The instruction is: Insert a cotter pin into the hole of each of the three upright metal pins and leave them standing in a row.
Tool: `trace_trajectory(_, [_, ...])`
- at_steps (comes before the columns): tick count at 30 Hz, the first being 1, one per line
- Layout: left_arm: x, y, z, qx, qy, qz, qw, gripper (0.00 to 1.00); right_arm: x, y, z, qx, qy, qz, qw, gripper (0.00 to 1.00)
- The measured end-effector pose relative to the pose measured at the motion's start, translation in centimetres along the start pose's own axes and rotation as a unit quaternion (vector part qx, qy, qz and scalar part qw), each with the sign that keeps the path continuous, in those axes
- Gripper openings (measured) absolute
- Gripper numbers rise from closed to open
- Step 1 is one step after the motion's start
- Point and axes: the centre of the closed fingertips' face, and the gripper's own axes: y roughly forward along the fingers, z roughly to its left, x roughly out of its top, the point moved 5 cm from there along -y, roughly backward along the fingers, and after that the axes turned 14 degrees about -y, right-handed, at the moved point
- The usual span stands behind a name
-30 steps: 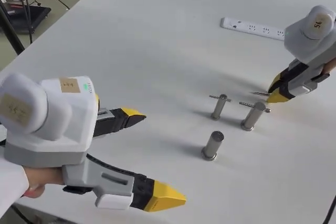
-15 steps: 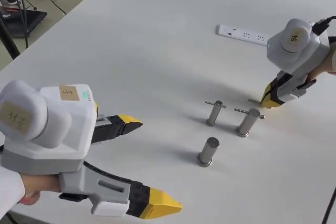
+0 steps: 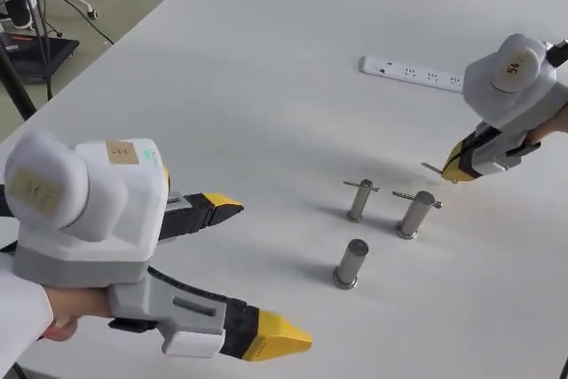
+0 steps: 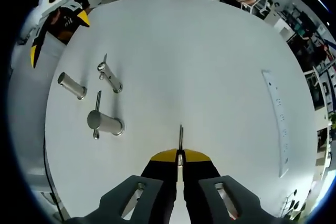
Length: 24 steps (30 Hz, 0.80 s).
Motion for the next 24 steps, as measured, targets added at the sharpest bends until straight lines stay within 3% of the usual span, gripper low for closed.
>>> trace_trajectory(3, [0.4,0.0,-0.2,-0.005,-0.002,-0.006,1.0,0.94,0.5,-1.6,0.3,-0.014,-0.01,-0.01,0.9998,0.0])
trace_trajectory(11, [0.6,0.2,-0.3,-0.003,0.002,0.007,1.0,0.93,1.4,-5.1,2.3,-0.053,-0.046,-0.039,0.9968,0.0])
trace_trajectory(21, [2.0,0.8,-0.6,-0.009,-0.005,-0.011,0.9999,0.92,2.8,-7.9,4.0,-0.088,-0.064,-0.061,0.9923,0.0])
trace_trajectory(24, [2.5,0.9,-0.4,-0.009,-0.021,-0.017,0.9996,0.9,3.6,-8.7,4.6,-0.1,-0.071,-0.071,0.9899,0.0])
